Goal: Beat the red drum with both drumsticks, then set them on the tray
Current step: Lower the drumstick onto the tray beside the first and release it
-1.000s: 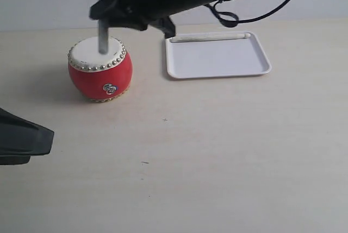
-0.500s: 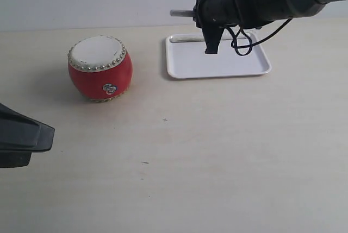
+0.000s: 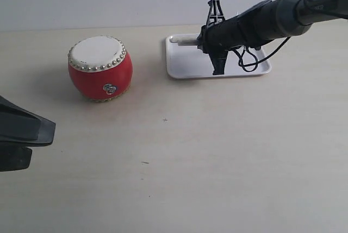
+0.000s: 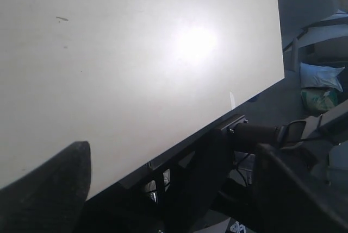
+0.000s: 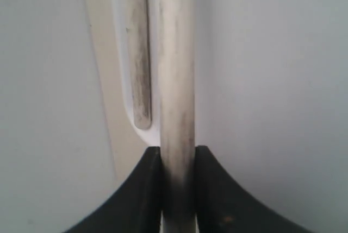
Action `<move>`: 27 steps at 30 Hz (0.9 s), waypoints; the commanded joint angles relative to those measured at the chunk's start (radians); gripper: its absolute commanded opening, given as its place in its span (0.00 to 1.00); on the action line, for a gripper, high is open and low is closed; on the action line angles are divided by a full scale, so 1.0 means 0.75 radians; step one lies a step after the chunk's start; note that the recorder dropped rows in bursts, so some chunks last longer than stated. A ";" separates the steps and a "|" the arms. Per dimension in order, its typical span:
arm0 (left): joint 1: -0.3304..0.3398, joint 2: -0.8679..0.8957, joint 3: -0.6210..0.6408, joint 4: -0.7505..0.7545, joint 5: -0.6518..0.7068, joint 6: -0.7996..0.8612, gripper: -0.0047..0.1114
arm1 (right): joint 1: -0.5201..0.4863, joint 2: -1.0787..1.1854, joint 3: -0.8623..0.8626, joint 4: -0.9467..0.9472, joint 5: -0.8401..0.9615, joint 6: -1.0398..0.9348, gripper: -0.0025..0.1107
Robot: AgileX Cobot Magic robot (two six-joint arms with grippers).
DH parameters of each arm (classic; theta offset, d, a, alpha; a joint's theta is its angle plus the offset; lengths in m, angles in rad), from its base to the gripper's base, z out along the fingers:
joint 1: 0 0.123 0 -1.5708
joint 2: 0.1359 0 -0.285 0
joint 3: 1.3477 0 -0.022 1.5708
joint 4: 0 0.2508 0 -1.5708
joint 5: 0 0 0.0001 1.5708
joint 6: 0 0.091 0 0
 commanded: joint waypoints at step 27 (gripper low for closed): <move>-0.002 -0.011 -0.008 -0.009 -0.002 -0.001 0.71 | -0.034 0.087 -0.114 -0.041 0.070 -0.125 0.02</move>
